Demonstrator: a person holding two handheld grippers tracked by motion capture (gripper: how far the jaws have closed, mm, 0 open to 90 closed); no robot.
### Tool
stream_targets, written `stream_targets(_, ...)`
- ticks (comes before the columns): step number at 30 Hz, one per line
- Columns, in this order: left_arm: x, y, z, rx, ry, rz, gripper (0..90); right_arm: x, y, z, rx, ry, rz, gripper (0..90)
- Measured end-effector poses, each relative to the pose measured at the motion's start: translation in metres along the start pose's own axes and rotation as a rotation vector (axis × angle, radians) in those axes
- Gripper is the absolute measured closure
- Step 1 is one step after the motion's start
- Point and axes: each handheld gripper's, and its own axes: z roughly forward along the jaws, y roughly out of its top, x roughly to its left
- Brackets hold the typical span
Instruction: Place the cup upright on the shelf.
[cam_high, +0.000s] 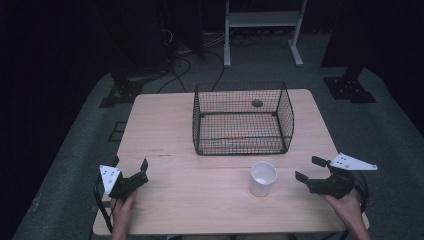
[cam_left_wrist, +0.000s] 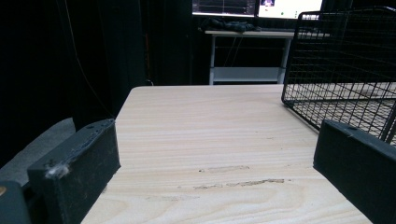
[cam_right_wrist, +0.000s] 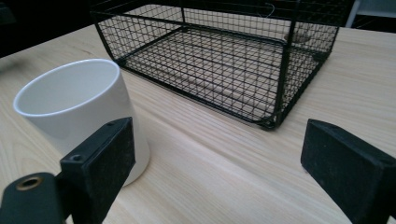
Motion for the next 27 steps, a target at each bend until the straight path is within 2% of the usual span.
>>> stream_targets(10,0.0,0.0,0.0,0.0,-0.002,0.0,0.0,0.009,0.003,0.003,0.012,0.047,-0.011,7.9)
stream_targets(14,0.0,0.0,0.0,0.0,-0.002,0.0,0.0,0.015,0.004,0.005,0.025,0.07,-0.018,3.1)
stream_targets(27,0.0,0.0,0.0,-0.001,-0.002,-0.003,0.0,0.03,0.007,0.013,0.059,0.13,-0.05,2.7)
